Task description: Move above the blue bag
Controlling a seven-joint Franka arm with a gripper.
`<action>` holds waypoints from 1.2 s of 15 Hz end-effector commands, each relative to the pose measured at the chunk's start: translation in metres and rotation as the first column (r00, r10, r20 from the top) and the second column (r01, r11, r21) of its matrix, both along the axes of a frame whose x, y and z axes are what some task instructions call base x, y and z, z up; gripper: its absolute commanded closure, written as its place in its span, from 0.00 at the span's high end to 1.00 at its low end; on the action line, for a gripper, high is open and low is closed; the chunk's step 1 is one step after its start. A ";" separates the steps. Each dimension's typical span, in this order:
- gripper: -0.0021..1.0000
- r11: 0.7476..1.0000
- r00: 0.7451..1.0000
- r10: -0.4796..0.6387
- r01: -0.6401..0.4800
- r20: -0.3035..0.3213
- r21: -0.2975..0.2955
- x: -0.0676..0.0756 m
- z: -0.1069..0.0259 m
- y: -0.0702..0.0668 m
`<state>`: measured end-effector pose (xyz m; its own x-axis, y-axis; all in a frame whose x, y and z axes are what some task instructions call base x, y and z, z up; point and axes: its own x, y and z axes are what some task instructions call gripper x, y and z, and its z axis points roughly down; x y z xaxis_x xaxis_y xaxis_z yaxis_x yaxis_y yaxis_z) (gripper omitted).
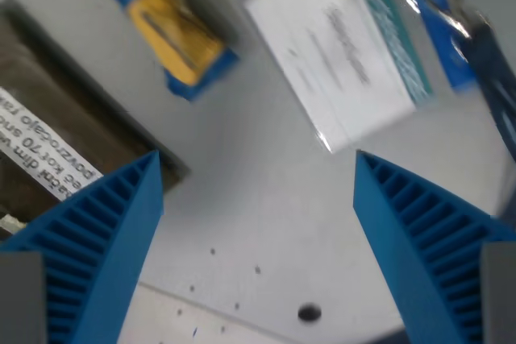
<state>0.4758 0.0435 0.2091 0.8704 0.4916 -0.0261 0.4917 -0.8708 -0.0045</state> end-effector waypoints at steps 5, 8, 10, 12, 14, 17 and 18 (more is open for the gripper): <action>1.00 0.871 0.873 0.484 -0.487 0.054 0.070 0.010 -0.024 0.033; 1.00 0.836 0.839 0.543 -0.544 0.038 0.072 0.016 -0.033 0.048; 1.00 0.822 0.825 0.565 -0.565 0.029 0.071 0.021 -0.039 0.057; 1.00 0.812 0.815 0.579 -0.580 0.026 0.068 0.026 -0.045 0.064; 1.00 0.807 0.809 0.587 -0.588 0.027 0.064 0.029 -0.050 0.070; 1.00 0.813 0.814 0.580 -0.580 0.033 0.053 0.033 -0.055 0.075; 1.00 0.815 0.817 0.576 -0.577 0.033 0.051 0.034 -0.056 0.077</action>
<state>0.5051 0.1177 0.1532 0.5581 0.8298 0.0059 0.8297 -0.5579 -0.0180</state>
